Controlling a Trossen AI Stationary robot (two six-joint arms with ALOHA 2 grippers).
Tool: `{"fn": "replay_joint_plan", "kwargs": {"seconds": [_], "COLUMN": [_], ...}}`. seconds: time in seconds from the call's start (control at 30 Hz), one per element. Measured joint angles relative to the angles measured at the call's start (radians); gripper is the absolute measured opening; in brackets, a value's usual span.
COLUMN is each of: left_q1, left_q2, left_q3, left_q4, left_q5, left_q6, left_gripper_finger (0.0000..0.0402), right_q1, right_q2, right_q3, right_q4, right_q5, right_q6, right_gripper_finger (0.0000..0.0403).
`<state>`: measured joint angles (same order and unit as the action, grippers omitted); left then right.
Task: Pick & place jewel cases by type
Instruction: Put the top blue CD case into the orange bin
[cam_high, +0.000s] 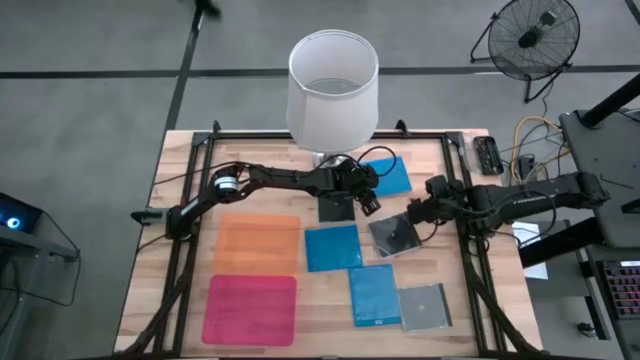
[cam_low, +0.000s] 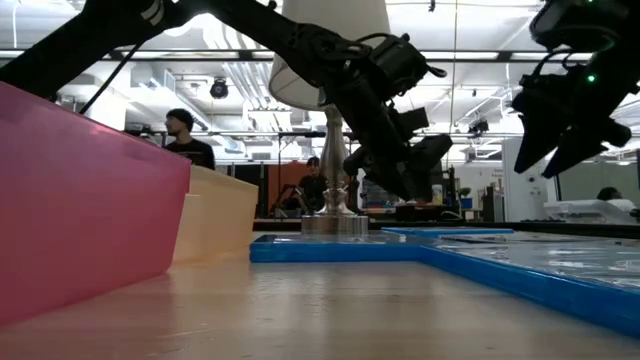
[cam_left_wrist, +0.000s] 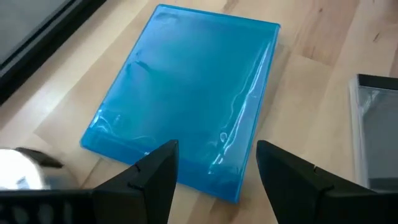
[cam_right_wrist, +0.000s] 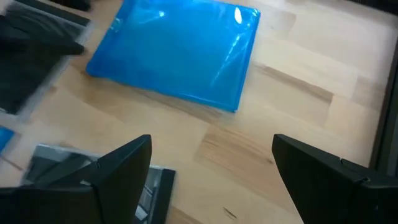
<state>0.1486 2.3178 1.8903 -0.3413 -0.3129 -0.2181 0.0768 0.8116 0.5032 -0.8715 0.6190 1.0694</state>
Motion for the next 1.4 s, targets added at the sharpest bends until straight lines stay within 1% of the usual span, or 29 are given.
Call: {"fn": "replay_joint_plan", "kwargs": {"seconds": [0.07, 0.17, 0.4, 0.5, 0.63, 0.73, 0.83, 0.97, 1.07, 1.2, 1.33, 1.4], "left_q1": [0.0, 0.0, 0.0, 0.001, 0.002, 0.005, 0.007, 0.005, -0.003, -0.012, -0.021, -0.025], "left_q2": [0.005, 0.016, 0.026, 0.027, 0.027, 0.027, 0.027, 0.026, 0.025, 0.024, 0.024, 0.023], "left_q3": [-0.012, -0.029, -0.03, -0.031, -0.03, -0.03, -0.027, -0.027, -0.018, -0.01, -0.01, -0.008], "left_q4": [-0.009, 0.032, 0.042, 0.05, 0.052, 0.051, 0.051, 0.042, 0.003, -0.035, -0.056, -0.062], "left_q5": [0.005, 0.005, 0.0, -0.002, -0.018, -0.036, -0.024, 0.01, 0.022, 0.049, 0.072, 0.093], "left_q6": [-0.007, -0.022, -0.031, -0.03, -0.05, -0.075, -0.093, -0.11, -0.133, -0.151, -0.153, -0.155], "left_gripper_finger": [0.02, 0.02, 0.02, 0.02, 0.02, 0.02, 0.02, 0.02, 0.02, 0.02, 0.02, 0.02], "right_q1": [0.0, -0.001, -0.001, -0.001, -0.001, -0.005, -0.033, -0.086, -0.144, -0.25, -0.368, -0.428], "right_q2": [0.002, 0.001, 0.0, 0.001, 0.004, 0.012, 0.03, 0.047, 0.05, 0.049, 0.061, 0.073], "right_q3": [0.015, 0.035, 0.053, 0.053, 0.052, 0.042, 0.017, -0.02, -0.036, -0.056, -0.081, -0.083], "right_q4": [-0.001, -0.001, -0.004, -0.009, -0.007, -0.003, 0.021, 0.084, 0.124, 0.233, 0.401, 0.455], "right_q5": [0.001, 0.004, 0.004, 0.004, 0.003, 0.006, 0.004, 0.0, 0.001, -0.005, -0.064, -0.082], "right_q6": [-0.01, -0.032, -0.035, -0.015, 0.052, 0.061, 0.058, 0.016, -0.046, -0.201, -0.368, -0.417], "right_gripper_finger": [0.0329, 0.0329, 0.0329, 0.0329, 0.0329, 0.0329, 0.0329, 0.0329, 0.0328, 0.0328, 0.0328, 0.0328]}}
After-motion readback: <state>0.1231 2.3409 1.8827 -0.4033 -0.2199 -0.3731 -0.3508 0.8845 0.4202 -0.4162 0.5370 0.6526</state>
